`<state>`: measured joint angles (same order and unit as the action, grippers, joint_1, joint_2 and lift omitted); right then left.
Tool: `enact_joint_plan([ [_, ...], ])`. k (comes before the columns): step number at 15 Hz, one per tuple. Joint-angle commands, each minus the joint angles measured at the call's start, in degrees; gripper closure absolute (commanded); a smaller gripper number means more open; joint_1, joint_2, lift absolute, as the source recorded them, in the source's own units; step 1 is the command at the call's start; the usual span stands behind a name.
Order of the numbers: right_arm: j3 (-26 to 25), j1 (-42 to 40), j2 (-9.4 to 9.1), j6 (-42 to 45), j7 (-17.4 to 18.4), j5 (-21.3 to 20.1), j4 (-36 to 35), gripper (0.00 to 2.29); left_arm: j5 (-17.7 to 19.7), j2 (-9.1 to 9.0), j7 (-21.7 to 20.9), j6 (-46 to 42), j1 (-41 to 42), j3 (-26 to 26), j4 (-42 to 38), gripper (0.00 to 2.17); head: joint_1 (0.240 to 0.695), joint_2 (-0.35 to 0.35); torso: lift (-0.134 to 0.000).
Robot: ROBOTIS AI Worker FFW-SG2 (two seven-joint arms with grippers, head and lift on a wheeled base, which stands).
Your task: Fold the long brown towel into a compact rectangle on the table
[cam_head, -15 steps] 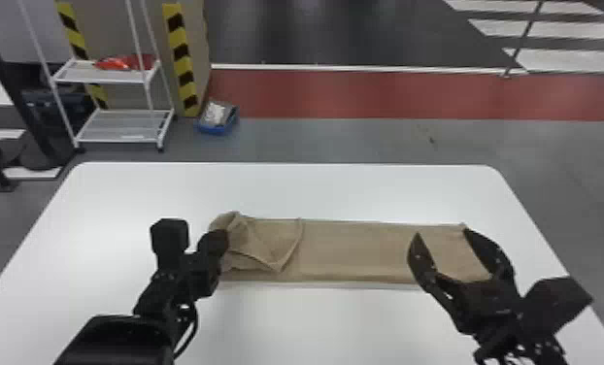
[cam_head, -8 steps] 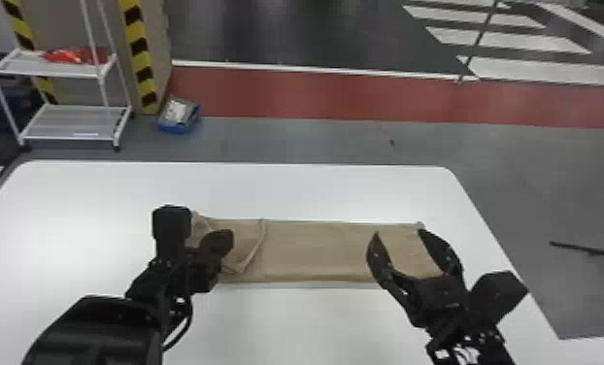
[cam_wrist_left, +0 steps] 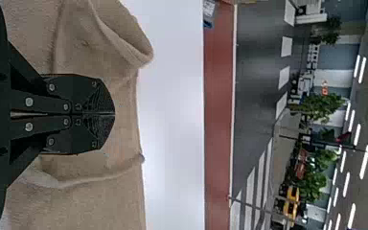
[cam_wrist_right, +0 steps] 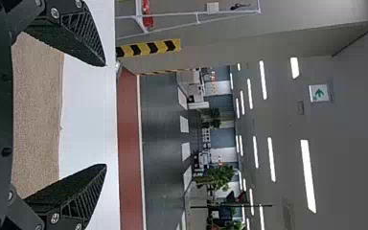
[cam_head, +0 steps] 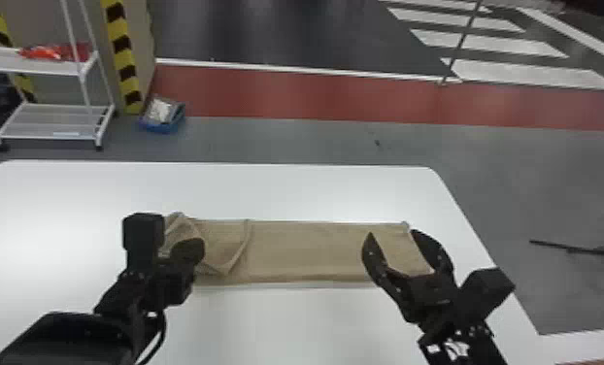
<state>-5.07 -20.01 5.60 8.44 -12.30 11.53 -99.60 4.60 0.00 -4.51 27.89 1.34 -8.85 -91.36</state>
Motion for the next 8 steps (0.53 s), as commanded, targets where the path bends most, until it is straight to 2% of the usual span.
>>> enact_joint_plan([
  [1,0.6,0.9,-0.32,-0.3,0.0,-0.5,0.4,0.14,-1.3,-0.15,-0.1,1.1,6.4,2.3,-6.5,1.70,0.695,-0.169,-0.057],
  [2,1.1,1.2,-0.32,-0.5,0.1,-0.6,0.5,0.14,-2.2,-0.15,-0.1,1.6,7.4,2.5,-7.3,1.70,0.695,-0.158,-0.057],
  [8,2.3,0.2,-0.85,-1.0,0.1,-2.0,-1.6,0.14,-2.8,-0.15,0.6,-1.9,7.6,3.7,-5.5,1.70,0.695,-0.099,-0.057],
])
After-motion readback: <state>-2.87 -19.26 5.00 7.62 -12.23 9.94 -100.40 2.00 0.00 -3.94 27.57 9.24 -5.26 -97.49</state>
